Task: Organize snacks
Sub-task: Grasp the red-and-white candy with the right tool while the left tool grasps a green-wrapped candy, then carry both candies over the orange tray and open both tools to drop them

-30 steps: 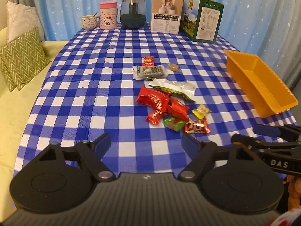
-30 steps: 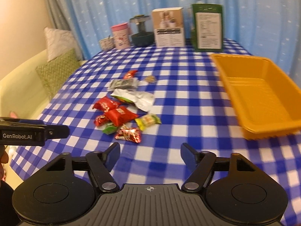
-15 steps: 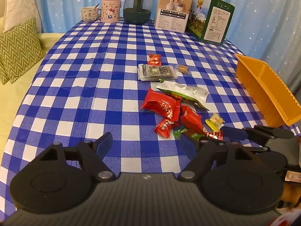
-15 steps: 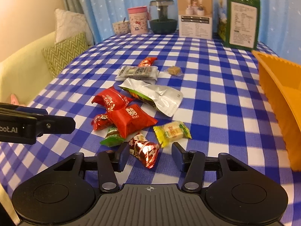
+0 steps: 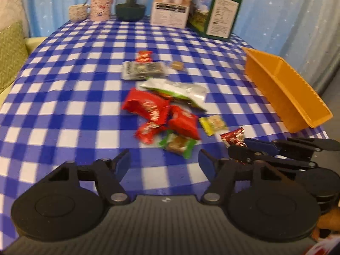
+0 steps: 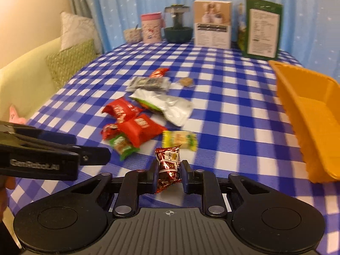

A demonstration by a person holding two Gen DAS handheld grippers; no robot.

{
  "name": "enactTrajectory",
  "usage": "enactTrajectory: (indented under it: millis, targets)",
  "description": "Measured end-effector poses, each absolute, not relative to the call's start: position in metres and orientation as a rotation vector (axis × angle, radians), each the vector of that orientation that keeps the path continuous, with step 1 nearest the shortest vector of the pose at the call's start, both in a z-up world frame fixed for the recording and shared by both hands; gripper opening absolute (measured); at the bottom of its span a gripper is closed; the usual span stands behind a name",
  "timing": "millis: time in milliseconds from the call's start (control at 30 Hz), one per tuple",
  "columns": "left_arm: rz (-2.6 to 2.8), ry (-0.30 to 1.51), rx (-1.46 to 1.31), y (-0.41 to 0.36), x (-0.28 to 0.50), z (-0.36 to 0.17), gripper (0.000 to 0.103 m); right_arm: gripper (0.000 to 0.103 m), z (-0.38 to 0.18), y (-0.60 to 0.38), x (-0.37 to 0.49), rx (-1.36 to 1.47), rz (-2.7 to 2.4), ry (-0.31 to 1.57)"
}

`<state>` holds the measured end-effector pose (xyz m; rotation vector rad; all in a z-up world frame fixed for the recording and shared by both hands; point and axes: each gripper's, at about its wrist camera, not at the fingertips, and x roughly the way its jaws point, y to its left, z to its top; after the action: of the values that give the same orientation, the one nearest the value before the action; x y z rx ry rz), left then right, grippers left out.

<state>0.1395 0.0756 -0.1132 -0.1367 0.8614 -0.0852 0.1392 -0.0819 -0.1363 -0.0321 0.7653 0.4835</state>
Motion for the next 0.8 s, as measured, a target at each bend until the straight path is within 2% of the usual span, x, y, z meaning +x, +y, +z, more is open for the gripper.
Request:
enactTrajectory:
  millis: [167,333,567,800]
  targets:
    - [-0.116,0.843,-0.037,0.057,0.155,-0.121,0.051,0.022,-0.133,-0.105,0.140,0.002,0.431,0.779]
    - [-0.170,0.857,0.107,0.047,0.169,-0.131,0.043,0.022,-0.131,-0.115,0.143,0.008,0.415,0.786]
    - [-0.166,0.879,0.123,0.044,0.163,-0.132,0.025,0.022,-0.128,-0.123,0.150,0.034,0.402,0.805]
    - [-0.101,0.885,0.036,0.043,0.146,-0.126,0.023,0.022,-0.120,-0.128,0.147,0.051,0.375,0.802]
